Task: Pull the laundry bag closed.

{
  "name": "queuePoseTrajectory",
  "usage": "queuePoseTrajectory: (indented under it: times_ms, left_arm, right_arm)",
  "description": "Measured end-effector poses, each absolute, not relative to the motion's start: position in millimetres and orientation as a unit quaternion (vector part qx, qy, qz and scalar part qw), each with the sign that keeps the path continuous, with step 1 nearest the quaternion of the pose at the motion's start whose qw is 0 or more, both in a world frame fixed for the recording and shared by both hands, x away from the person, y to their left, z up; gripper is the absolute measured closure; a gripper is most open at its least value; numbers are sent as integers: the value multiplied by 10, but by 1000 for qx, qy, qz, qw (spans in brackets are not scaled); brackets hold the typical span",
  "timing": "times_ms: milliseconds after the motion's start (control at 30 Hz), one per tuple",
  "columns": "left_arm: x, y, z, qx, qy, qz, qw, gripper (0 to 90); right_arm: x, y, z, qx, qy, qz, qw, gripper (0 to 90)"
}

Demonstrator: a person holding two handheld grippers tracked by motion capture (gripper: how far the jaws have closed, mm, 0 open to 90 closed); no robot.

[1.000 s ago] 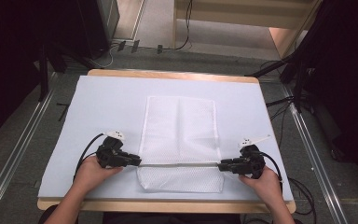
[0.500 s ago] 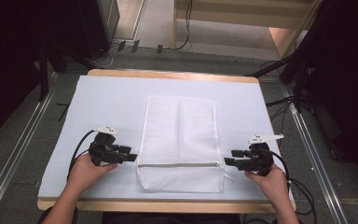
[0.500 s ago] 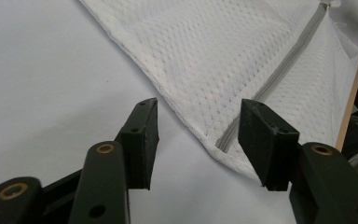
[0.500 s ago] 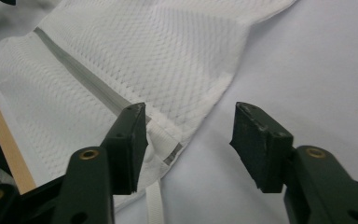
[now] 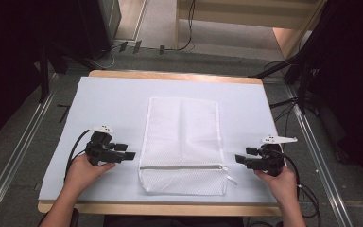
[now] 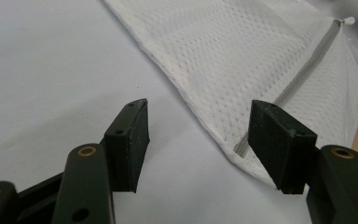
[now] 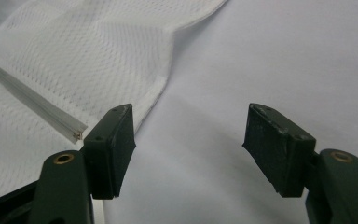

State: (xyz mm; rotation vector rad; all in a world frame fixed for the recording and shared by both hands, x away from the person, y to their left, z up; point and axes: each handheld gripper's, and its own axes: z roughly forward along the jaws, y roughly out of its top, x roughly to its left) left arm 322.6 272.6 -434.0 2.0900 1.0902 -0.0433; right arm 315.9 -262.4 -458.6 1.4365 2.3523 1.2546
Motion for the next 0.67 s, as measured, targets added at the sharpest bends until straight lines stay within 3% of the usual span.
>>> queuePoseTrajectory:
  times_ms: [667]
  left_arm:
    - [3275,2808,-4372,810,446,-11,380,353]
  right_arm:
    - [3176,-2595,-4632,475,774,414,57,287]
